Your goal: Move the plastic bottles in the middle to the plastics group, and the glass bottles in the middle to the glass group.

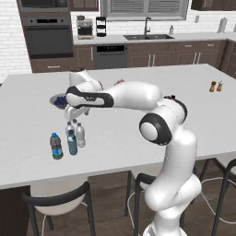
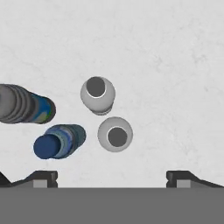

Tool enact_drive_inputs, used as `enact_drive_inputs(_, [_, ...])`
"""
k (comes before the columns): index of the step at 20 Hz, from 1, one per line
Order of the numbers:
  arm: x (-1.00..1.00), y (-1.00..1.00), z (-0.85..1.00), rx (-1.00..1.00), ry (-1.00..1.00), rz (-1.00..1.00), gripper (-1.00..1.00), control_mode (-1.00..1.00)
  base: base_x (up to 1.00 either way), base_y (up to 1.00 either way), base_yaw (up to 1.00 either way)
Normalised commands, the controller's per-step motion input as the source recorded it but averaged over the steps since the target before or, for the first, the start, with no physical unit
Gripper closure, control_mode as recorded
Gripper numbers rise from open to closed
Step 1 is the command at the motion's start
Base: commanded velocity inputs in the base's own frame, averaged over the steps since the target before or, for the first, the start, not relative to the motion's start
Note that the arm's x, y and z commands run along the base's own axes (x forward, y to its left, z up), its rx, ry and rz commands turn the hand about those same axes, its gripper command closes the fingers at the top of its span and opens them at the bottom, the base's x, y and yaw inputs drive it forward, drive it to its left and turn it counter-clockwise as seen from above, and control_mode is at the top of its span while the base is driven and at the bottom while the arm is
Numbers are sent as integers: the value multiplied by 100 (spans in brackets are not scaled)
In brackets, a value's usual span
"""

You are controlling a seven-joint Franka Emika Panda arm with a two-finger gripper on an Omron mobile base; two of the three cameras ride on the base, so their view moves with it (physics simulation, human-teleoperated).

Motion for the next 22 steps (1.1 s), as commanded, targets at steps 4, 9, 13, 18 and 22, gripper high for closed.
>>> enact_drive_inputs(4, [-20, -22, 45, 0, -1, -6, -100, -100, 0, 0, 0])
enact_drive_inputs(9, [-39, -48, 7, -1, -7, -17, -100, -100, 0, 0, 0])
enact_drive_inputs(13, [-43, -74, 0, 0, -4, -26, -100, -100, 0, 0, 0])
enact_drive_inputs(18, [-41, -95, -8, 0, 0, -29, -100, -100, 0, 0, 0])
enact_drive_inputs(22, [-39, -100, -18, 1, 0, -30, -100, -100, 0, 0, 0])
